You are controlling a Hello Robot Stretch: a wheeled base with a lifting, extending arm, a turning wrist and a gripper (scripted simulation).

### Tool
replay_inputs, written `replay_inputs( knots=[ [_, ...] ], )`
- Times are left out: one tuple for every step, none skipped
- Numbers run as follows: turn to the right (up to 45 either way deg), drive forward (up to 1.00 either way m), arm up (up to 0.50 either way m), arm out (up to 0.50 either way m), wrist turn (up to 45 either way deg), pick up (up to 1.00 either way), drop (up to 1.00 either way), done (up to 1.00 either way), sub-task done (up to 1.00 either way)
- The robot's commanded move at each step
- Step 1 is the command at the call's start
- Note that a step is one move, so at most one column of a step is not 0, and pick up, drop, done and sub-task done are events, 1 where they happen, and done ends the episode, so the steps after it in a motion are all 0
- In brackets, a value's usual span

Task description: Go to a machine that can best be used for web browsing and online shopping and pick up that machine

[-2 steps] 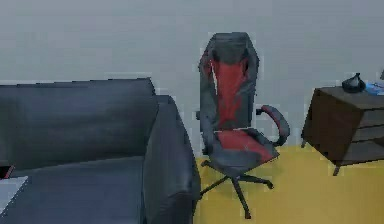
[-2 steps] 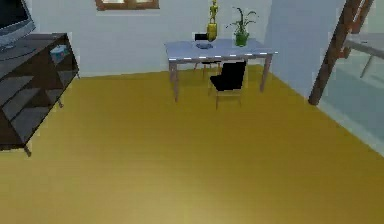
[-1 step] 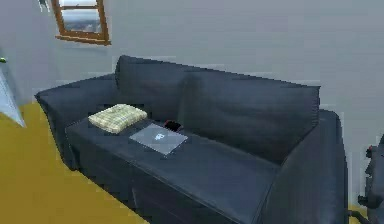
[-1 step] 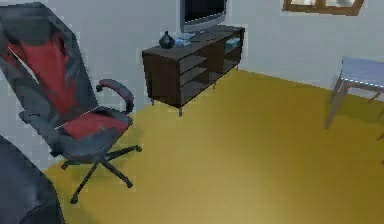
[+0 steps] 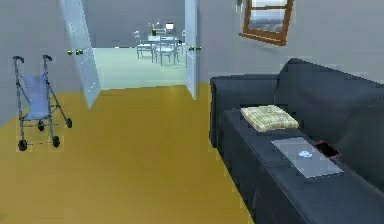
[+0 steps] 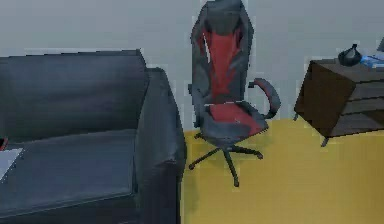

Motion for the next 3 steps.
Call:
replay_inputs(
  knots=[
    [-45.0,0.0,0.0,0.0,0.0,0.0,0.0,0.0,0.0],
    [-9.0,0.0,0.0,0.0,0.0,0.0,0.0,0.0,0.0],
    [45.0,0.0,0.0,0.0,0.0,0.0,0.0,0.0,0.0]
  ],
)
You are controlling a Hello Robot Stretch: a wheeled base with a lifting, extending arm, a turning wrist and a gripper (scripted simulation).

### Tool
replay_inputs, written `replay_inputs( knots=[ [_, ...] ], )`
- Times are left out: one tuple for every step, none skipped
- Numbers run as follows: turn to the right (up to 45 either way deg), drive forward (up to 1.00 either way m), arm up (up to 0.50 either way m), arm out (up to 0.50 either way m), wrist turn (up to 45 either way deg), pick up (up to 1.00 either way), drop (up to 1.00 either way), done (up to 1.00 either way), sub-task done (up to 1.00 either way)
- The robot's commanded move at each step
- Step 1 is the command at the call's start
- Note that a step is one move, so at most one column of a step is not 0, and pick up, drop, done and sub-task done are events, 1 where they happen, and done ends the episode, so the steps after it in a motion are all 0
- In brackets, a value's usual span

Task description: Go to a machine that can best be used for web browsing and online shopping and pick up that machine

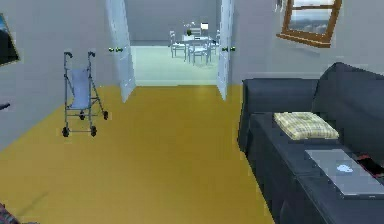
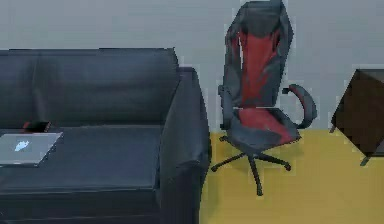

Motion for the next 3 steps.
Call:
replay_inputs(
  knots=[
    [24.0,0.0,0.0,0.0,0.0,0.0,0.0,0.0,0.0],
    [0.0,0.75,0.0,0.0,0.0,0.0,0.0,0.0,0.0],
    [-42.0,0.0,0.0,0.0,0.0,0.0,0.0,0.0,0.0]
  ],
)
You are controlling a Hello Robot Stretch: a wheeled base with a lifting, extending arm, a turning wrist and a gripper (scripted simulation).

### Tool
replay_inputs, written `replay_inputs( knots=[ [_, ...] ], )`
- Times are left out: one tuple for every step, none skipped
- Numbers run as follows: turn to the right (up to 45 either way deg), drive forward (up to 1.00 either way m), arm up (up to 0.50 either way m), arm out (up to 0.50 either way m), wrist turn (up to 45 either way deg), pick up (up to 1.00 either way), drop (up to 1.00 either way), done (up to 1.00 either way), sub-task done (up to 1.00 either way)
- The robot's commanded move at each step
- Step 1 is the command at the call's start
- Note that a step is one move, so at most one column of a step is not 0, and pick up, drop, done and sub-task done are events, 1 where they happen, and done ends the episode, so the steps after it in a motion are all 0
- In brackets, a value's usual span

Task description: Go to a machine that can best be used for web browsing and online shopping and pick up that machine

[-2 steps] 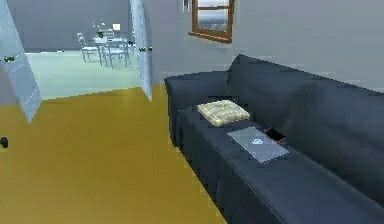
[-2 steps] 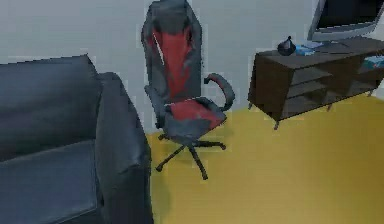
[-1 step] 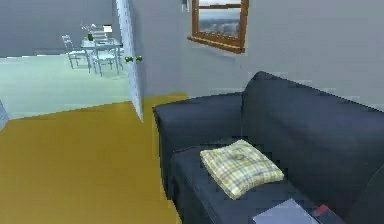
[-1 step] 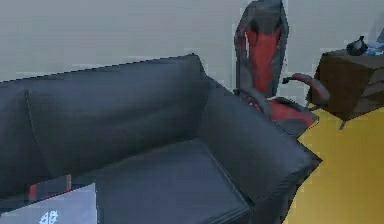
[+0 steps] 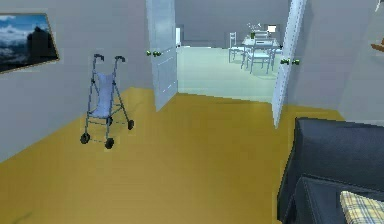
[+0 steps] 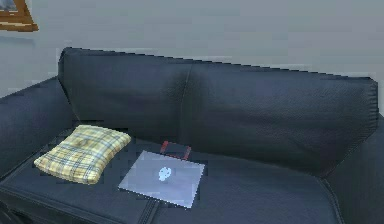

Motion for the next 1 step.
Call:
replay_inputs(
  knots=[
    [0.0,0.0,0.5,0.0,0.0,0.0,0.0,0.0,0.0]
  ],
)
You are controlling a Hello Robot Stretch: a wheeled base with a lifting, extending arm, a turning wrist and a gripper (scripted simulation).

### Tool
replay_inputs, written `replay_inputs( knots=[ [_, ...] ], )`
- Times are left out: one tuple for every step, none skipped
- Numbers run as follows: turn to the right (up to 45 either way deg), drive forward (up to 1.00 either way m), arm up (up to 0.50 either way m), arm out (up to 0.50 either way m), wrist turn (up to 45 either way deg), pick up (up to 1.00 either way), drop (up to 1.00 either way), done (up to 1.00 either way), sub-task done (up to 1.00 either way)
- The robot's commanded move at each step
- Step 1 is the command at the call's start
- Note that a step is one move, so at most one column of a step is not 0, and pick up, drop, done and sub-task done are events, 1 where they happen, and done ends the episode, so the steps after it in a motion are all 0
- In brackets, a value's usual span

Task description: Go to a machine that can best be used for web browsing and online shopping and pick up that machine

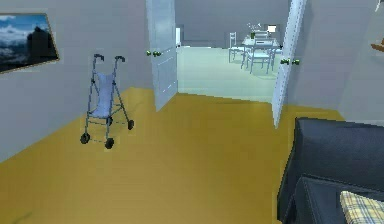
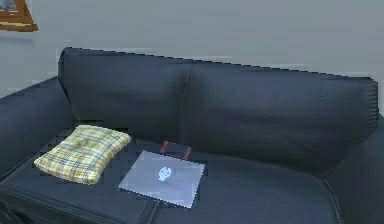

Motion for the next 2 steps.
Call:
replay_inputs(
  knots=[
    [0.0,0.0,0.12,0.0,0.0,0.0,0.0,0.0,0.0],
    [0.0,0.0,0.0,0.22,0.0,0.0,0.0,0.0,0.0]
  ],
)
